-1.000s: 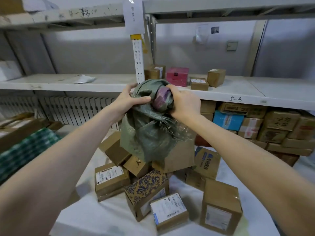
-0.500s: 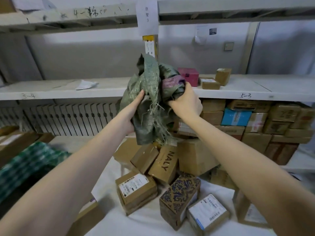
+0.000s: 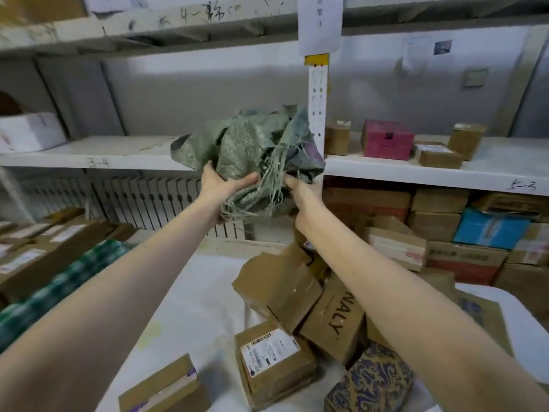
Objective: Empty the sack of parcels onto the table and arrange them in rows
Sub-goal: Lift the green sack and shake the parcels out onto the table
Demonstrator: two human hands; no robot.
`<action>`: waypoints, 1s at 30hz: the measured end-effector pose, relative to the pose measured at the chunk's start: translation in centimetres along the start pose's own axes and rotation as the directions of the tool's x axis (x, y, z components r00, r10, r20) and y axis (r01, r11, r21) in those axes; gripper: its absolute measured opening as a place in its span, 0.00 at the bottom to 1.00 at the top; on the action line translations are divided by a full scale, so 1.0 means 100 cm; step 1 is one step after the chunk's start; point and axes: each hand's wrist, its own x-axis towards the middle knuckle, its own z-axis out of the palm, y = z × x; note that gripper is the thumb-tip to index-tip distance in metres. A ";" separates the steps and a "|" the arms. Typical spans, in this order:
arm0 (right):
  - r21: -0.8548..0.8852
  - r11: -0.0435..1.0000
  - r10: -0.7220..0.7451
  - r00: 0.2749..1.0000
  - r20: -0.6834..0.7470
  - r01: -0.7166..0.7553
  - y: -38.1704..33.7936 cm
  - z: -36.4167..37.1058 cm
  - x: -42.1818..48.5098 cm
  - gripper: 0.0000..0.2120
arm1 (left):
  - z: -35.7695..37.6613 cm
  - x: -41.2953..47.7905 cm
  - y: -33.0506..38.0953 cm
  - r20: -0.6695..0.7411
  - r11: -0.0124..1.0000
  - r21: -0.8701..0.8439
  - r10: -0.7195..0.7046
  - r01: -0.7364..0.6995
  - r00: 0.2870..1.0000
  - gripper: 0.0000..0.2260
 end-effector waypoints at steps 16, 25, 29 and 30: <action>-0.433 0.769 0.605 0.755 0.252 -0.471 0.106 0.072 0.062 0.23 | -0.091 0.115 -0.145 0.134 0.676 -0.284 -0.674 0.680 0.726 0.15; -0.893 0.405 0.299 0.894 0.333 0.198 0.141 0.121 0.109 0.10 | -0.123 0.172 -0.247 -0.199 0.788 0.490 -0.315 0.373 0.928 0.44; -0.916 0.127 0.260 0.879 0.400 0.380 0.182 0.145 0.137 0.28 | -0.119 0.207 -0.257 -0.079 0.723 0.663 -0.190 0.194 0.979 0.37; -0.908 0.103 0.243 0.875 0.419 0.407 0.191 0.148 0.145 0.34 | -0.119 0.216 -0.256 -0.034 0.733 0.661 -0.186 0.162 0.982 0.33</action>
